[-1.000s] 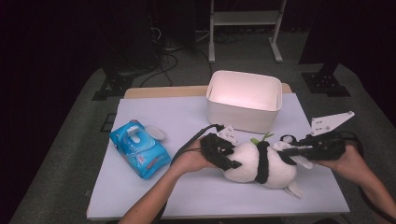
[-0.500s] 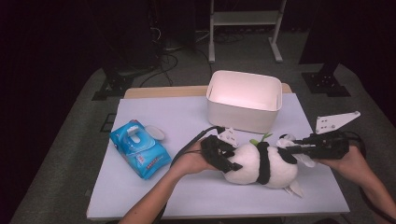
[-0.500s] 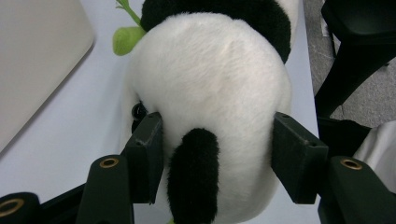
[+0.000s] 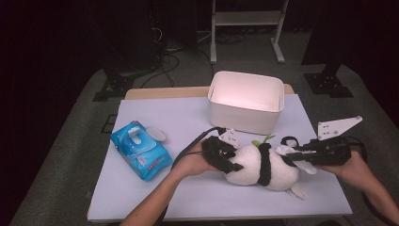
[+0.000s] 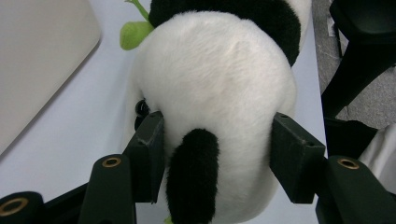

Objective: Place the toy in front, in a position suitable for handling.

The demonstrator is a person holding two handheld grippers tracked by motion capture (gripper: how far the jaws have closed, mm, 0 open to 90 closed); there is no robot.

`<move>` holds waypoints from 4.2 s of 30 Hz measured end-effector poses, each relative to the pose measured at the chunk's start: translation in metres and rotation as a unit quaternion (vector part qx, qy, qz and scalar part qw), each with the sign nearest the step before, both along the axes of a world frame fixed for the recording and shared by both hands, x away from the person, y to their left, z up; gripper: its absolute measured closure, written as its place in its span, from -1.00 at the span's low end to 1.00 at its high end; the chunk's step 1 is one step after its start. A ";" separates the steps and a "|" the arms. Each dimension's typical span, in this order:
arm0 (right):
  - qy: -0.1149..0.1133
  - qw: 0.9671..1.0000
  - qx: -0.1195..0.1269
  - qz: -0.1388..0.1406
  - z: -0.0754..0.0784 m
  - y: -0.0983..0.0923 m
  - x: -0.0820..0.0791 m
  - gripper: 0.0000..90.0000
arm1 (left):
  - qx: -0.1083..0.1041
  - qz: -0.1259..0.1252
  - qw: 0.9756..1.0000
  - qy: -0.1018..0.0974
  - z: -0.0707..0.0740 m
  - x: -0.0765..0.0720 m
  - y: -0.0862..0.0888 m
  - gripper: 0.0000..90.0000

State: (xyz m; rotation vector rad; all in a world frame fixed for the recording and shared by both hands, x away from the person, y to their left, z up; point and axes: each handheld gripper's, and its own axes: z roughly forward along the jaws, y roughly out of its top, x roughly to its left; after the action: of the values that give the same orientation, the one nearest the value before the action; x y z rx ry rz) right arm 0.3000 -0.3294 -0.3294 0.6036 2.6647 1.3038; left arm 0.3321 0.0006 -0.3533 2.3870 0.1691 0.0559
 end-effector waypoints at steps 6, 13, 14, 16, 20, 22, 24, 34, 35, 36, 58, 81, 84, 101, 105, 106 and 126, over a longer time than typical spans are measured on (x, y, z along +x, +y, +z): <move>-0.005 1.000 -0.005 0.014 0.002 0.011 -0.003 0.72 | 0.013 -0.001 1.000 -0.011 0.004 -0.002 -0.005 -0.07; -0.001 0.999 -0.023 0.047 0.001 0.041 0.004 0.72 | 0.013 0.007 1.000 -0.004 0.001 -0.001 -0.001 -0.07; -0.002 0.999 -0.024 0.048 0.001 0.040 0.005 0.72 | 0.009 0.007 1.000 -0.001 0.000 0.000 0.001 -0.07; -0.003 0.999 -0.032 0.044 0.003 0.036 0.004 0.72 | 0.001 0.008 1.000 0.002 -0.001 -0.001 0.002 -0.07; -0.004 0.999 -0.038 0.035 0.005 0.028 -0.001 0.72 | 0.004 0.006 1.000 -0.002 0.000 -0.001 -0.001 -0.07; -0.007 0.999 -0.039 0.034 0.004 0.029 -0.003 0.72 | 0.006 0.008 1.000 0.000 0.001 -0.002 -0.002 -0.07; -0.010 0.998 -0.039 0.037 0.004 0.034 -0.002 0.72 | 0.005 0.010 1.000 0.003 0.001 -0.001 -0.002 -0.07; -0.007 0.994 -0.062 0.086 -0.004 0.076 0.012 0.71 | 0.008 0.011 1.000 -0.001 0.002 -0.001 -0.003 -0.08; -0.007 0.994 -0.063 0.086 -0.004 0.077 0.012 0.71 | 0.003 0.013 1.000 0.002 0.001 -0.001 -0.001 -0.08; -0.008 0.994 -0.065 0.085 -0.002 0.076 0.011 0.72 | 0.000 0.014 1.000 0.002 0.001 -0.001 0.000 -0.08; 0.008 1.000 -0.011 0.023 -0.011 0.009 -0.003 0.73 | -0.027 0.001 0.999 0.017 0.002 0.002 -0.001 -0.44; -0.003 1.000 -0.021 0.016 -0.007 0.011 0.001 0.74 | -0.058 -0.006 0.998 0.022 0.009 0.002 -0.001 -0.33; 0.001 1.000 -0.010 0.007 -0.011 0.001 -0.001 0.74 | -0.046 -0.007 0.999 0.020 0.007 0.002 -0.001 -0.38; 0.012 0.998 0.064 -0.005 -0.020 -0.010 0.001 0.74 | -0.083 -0.009 0.996 0.019 0.011 0.004 -0.001 -0.18; 0.011 0.997 0.080 0.005 -0.020 0.002 0.006 0.74 | -0.092 0.003 0.996 0.015 0.024 0.006 0.012 -0.18; 0.008 0.997 0.083 0.008 -0.019 0.005 0.007 0.74 | -0.092 0.005 0.996 0.013 0.028 0.006 0.015 -0.18; 0.015 0.995 0.085 0.044 -0.018 0.041 0.024 0.74 | -0.072 0.020 0.997 -0.016 0.059 0.001 0.040 -0.23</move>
State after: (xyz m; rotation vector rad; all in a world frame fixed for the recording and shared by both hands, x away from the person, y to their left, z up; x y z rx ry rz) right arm 0.3243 -0.2881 -0.3475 0.5329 2.6503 1.5701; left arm 0.3332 0.0411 -0.2940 2.2386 0.1982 0.0972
